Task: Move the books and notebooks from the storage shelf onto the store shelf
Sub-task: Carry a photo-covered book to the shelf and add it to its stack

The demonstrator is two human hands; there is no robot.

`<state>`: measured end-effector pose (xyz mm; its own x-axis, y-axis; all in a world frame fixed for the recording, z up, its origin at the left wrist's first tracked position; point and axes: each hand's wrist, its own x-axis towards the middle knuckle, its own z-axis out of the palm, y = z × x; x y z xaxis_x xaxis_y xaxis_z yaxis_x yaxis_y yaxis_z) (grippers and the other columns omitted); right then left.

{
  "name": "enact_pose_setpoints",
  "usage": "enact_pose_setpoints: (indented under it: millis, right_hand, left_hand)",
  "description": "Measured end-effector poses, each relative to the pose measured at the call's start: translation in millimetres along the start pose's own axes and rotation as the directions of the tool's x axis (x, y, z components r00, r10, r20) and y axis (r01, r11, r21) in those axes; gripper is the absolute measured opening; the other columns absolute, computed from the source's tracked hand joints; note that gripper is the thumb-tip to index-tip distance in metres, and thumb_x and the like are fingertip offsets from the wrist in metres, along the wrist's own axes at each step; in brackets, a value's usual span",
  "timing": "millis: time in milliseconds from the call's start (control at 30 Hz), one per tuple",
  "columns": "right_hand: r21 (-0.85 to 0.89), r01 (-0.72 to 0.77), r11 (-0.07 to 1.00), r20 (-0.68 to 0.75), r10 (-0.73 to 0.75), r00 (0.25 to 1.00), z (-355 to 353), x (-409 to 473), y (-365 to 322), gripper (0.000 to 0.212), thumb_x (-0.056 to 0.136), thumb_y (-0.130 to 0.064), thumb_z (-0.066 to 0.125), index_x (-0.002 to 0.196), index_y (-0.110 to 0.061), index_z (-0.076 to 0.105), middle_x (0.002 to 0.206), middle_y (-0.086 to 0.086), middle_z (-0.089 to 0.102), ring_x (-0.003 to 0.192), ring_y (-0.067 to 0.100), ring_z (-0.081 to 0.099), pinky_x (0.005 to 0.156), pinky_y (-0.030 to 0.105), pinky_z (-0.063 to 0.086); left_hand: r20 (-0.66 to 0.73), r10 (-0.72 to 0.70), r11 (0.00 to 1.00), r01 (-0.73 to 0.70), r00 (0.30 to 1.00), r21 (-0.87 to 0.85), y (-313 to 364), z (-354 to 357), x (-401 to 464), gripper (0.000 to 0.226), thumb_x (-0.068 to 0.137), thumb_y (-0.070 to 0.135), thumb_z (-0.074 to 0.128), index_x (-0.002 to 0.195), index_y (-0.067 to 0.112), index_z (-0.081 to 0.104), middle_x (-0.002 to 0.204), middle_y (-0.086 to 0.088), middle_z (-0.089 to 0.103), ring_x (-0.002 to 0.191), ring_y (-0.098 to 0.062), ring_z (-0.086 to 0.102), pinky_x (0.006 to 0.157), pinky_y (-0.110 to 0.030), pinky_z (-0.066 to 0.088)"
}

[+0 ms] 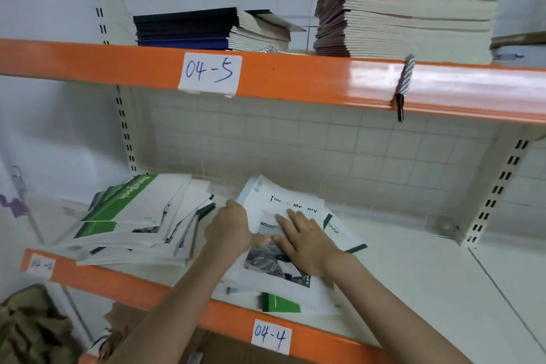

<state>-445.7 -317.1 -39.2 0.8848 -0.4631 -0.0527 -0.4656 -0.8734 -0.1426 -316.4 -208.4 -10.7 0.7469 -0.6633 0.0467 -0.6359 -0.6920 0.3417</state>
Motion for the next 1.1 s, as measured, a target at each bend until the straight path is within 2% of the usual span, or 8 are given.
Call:
enact_pose_setpoints:
  millis: [233, 433, 567, 633, 700, 733, 933, 1100]
  right_hand:
    - [0.079, -0.07, 0.994, -0.038, 0.073, 0.997, -2, -5, 0, 0.059, 0.1, -0.052, 0.022, 0.152, -0.032, 0.006, 0.161, -0.005, -0.001, 0.148, 0.014, -0.002, 0.12, 0.038, -0.001]
    - [0.383, -0.135, 0.914, -0.238, 0.239, 0.941, 3, -18, -4, 0.073, 0.094, -0.054, 0.042, 0.152, -0.02, 0.014, 0.159, 0.002, 0.005, 0.147, 0.018, 0.009, 0.119, 0.032, 0.013]
    - [0.741, -0.058, 0.669, -0.413, 0.522, 0.746, -5, -24, -7, 0.075, 0.086, -0.031, 0.068, 0.145, -0.012, 0.026, 0.142, 0.009, 0.035, 0.13, 0.025, 0.041, 0.108, 0.032, 0.036]
    - [0.941, -0.05, 0.334, -0.195, 0.658, 0.727, -13, -23, -10, 0.07, 0.085, -0.024, 0.07, 0.143, -0.011, 0.032, 0.125, 0.01, 0.051, 0.106, 0.027, 0.061, 0.089, 0.037, 0.051]
    - [0.995, -0.099, -0.033, 0.099, 0.577, 0.811, -21, -23, -13, 0.047, 0.088, -0.021, 0.066, 0.128, -0.003, 0.049, 0.109, 0.017, 0.065, 0.078, 0.027, 0.069, 0.068, 0.035, 0.058]
    - [0.982, -0.148, -0.116, 0.186, 0.518, 0.835, -23, -25, -17, 0.034, 0.09, -0.021, 0.063, 0.117, -0.001, 0.058, 0.1, 0.019, 0.069, 0.068, 0.026, 0.069, 0.061, 0.033, 0.058]
    - [0.999, -0.026, -0.022, 0.034, 0.584, 0.811, -21, -41, -13, 0.023, 0.092, -0.007, 0.058, 0.114, -0.012, 0.058, 0.098, 0.011, 0.071, 0.074, 0.022, 0.068, 0.051, 0.022, 0.053]
    - [0.984, 0.068, -0.162, 0.041, 0.586, 0.809, -17, -64, 3, 0.029, 0.092, -0.003, 0.053, 0.121, -0.006, 0.056, 0.104, 0.021, 0.069, 0.075, 0.03, 0.071, 0.056, 0.031, 0.056]
  left_hand:
    - [0.198, 0.301, 0.832, -0.155, 0.933, -0.532, -31, -21, 11, 0.046, 0.09, 0.026, 0.064, 0.119, 0.018, 0.029, 0.101, 0.008, 0.053, 0.083, -0.007, 0.053, 0.06, -0.022, 0.037]
    - [0.145, 0.284, 0.556, -0.039, 0.948, -0.831, -44, -5, 17, 0.038, 0.089, 0.009, 0.063, 0.115, 0.015, 0.036, 0.109, 0.002, 0.052, 0.086, -0.006, 0.054, 0.063, -0.023, 0.038]
    - [0.146, 0.223, 0.417, 0.041, 0.964, -0.908, -53, -3, 19, 0.042, 0.086, 0.009, 0.066, 0.116, 0.019, 0.038, 0.107, 0.005, 0.055, 0.092, -0.014, 0.055, 0.071, -0.027, 0.041]
    - [0.162, 0.192, 0.435, 0.064, 0.968, -0.898, -57, -6, 21, 0.045, 0.084, 0.018, 0.07, 0.117, 0.023, 0.04, 0.105, 0.01, 0.057, 0.099, -0.017, 0.055, 0.082, -0.032, 0.042]
    - [0.172, 0.182, 0.46, 0.071, 0.968, -0.885, -59, -9, 22, 0.051, 0.078, 0.029, 0.076, 0.117, 0.027, 0.042, 0.111, 0.008, 0.06, 0.105, -0.02, 0.057, 0.095, -0.039, 0.043]
    - [0.177, 0.188, 0.465, 0.072, 0.966, -0.883, -59, -11, 22, 0.054, 0.076, 0.031, 0.077, 0.117, 0.029, 0.042, 0.113, 0.008, 0.061, 0.105, -0.021, 0.058, 0.098, -0.041, 0.043]
    - [0.217, 0.238, 0.469, 0.084, 0.947, -0.879, -39, -19, 18, 0.03, 0.091, 0.02, 0.062, 0.11, 0.014, 0.041, 0.108, 0.001, 0.056, 0.093, -0.016, 0.054, 0.075, -0.028, 0.041]
    - [0.108, 0.382, 0.514, -0.113, 0.918, -0.85, -27, -29, 11, 0.019, 0.1, 0.023, 0.043, 0.098, 0.015, 0.06, 0.096, -0.002, 0.066, 0.083, -0.013, 0.061, 0.065, -0.022, 0.043]
